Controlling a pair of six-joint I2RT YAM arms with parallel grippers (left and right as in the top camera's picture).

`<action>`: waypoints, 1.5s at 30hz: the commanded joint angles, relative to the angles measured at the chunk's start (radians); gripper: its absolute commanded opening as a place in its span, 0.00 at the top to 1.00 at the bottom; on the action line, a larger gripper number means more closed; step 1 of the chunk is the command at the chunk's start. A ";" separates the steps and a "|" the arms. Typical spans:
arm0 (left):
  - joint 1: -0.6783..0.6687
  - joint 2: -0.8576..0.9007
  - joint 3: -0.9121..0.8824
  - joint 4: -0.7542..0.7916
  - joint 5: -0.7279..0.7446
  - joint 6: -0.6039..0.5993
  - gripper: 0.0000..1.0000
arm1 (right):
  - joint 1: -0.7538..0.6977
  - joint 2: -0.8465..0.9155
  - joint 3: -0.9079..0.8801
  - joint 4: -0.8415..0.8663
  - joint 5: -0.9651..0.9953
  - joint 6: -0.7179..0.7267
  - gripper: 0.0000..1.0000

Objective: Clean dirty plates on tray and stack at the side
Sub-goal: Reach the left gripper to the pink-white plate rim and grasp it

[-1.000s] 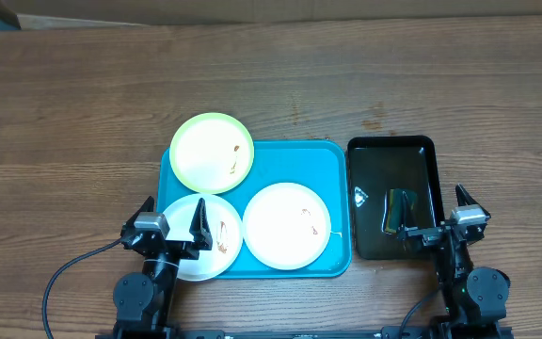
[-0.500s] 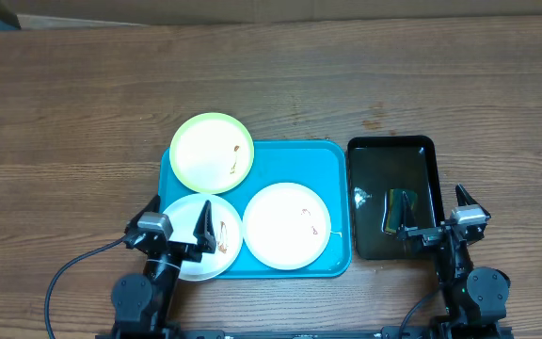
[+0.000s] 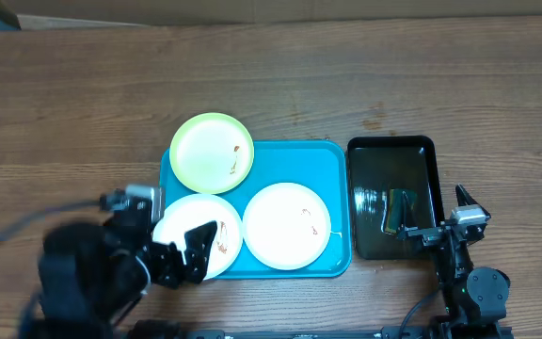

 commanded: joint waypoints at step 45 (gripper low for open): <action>-0.417 1.120 -0.093 0.450 -0.392 -0.122 0.60 | 0.004 -0.010 -0.010 0.006 0.009 -0.003 0.00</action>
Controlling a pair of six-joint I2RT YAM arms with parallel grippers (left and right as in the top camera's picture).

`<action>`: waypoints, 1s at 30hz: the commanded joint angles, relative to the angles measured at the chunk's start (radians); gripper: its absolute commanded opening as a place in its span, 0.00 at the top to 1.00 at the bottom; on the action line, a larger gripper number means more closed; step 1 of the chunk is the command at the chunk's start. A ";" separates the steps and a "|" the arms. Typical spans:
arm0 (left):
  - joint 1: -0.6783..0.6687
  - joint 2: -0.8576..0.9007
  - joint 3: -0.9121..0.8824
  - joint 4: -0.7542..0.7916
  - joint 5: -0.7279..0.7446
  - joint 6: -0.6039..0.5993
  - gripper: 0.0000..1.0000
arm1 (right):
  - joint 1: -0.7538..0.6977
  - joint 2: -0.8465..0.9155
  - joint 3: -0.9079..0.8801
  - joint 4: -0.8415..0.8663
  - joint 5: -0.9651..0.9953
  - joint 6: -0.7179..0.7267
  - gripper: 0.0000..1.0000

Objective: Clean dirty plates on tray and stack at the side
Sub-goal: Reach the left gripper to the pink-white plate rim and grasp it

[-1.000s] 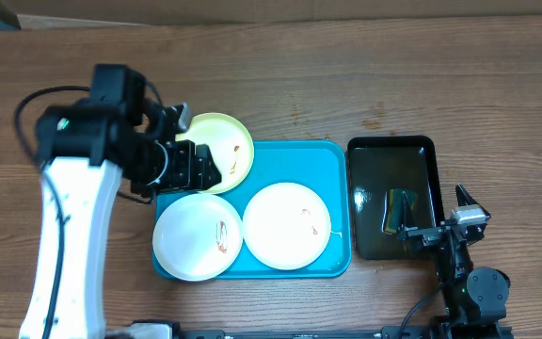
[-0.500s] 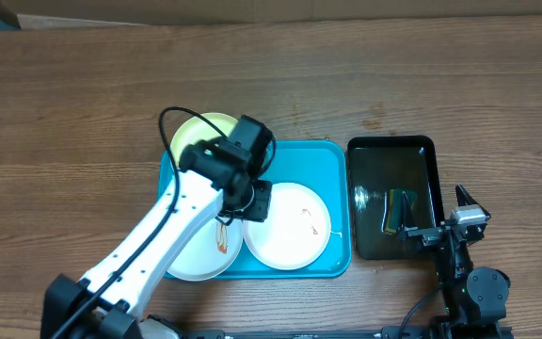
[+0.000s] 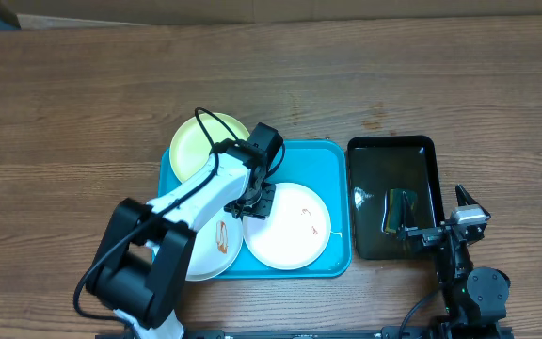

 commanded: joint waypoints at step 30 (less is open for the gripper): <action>0.106 0.043 -0.006 0.090 0.026 -0.066 0.92 | 0.004 -0.010 -0.010 0.005 0.010 -0.004 0.00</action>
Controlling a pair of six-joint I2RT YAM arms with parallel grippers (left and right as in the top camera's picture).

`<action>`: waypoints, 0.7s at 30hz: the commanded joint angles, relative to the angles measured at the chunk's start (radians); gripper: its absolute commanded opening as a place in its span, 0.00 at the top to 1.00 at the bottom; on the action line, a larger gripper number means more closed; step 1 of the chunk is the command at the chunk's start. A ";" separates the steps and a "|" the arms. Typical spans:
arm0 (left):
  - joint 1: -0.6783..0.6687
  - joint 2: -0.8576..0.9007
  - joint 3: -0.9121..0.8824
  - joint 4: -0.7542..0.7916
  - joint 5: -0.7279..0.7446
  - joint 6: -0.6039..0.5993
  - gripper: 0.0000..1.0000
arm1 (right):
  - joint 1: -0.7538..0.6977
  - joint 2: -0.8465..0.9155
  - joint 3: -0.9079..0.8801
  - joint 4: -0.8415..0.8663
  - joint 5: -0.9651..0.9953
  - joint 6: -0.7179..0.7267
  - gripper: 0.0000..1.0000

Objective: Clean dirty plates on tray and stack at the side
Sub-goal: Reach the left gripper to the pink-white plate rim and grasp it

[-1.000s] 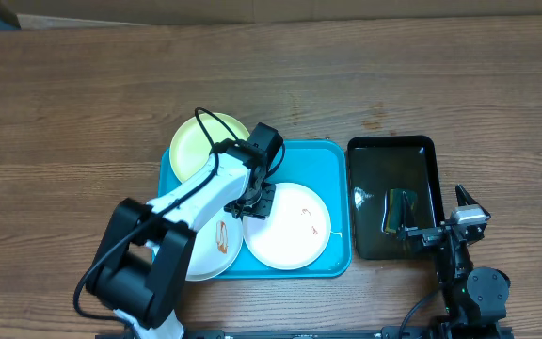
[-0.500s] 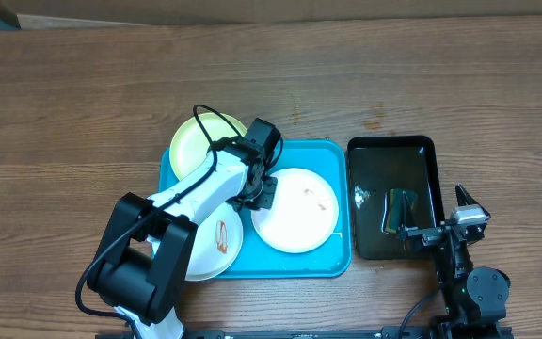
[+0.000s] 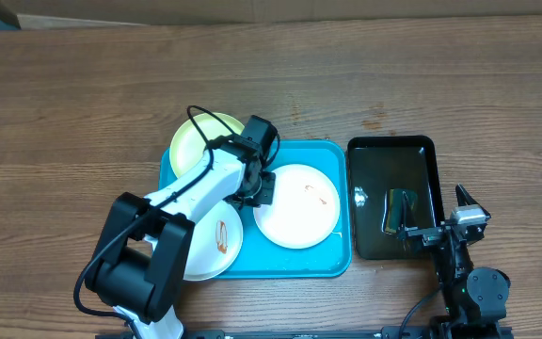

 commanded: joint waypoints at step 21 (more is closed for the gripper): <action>0.082 0.026 -0.010 -0.030 0.148 0.090 0.91 | 0.004 -0.010 -0.010 0.013 -0.027 0.008 0.00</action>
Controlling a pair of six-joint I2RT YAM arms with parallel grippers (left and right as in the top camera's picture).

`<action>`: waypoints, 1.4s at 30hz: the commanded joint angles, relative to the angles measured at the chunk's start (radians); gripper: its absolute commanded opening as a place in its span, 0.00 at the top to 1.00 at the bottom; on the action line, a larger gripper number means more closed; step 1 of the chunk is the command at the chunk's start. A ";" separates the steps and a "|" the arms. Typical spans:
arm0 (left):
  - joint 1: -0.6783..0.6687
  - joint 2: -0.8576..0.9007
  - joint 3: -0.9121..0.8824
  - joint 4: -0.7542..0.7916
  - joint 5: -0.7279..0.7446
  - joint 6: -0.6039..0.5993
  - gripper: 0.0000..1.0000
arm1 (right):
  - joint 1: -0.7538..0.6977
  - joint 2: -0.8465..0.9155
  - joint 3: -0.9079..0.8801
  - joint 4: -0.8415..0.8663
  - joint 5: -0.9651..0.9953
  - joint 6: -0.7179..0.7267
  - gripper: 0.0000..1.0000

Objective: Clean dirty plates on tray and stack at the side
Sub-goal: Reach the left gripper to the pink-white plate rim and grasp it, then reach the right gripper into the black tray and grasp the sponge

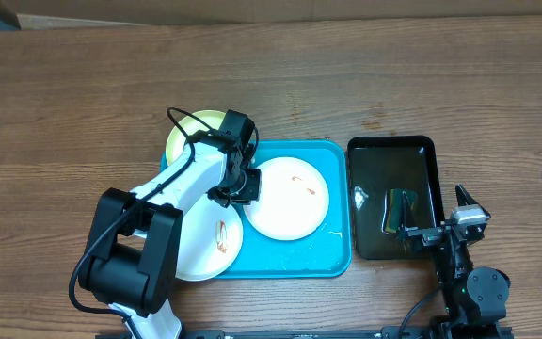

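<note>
On the blue tray [310,256] lies a large white plate [290,200] with a small brown stain near its far side. My left gripper [243,186] is at this plate's left rim and looks shut on it. A second white plate [210,247] with a brown stain overhangs the tray's front left corner. A light green plate [188,137] sits at the tray's back left corner, partly hidden by my left arm. My right gripper [420,232] rests low at the front right, its jaws too small to read.
A black tray [390,142] stands right of the blue tray with a dark green sponge [401,209] and some liquid in it. A cardboard edge [158,19] runs along the table's far side. Wooden table [83,113] surrounds the trays.
My left gripper has moved a little left and away from me, and the large white plate has shifted and turned with it. The right arm has not moved.
At first my left gripper was low at the front left, over the front-left white plate. It then stood at the left rim of the large white plate. That plate was further back on the tray at the following moment, and now sits further back and left.
</note>
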 commanded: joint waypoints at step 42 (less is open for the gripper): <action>-0.008 0.018 -0.008 0.012 0.123 0.118 0.96 | 0.005 1.509 0.968 -1.046 0.003 0.454 0.24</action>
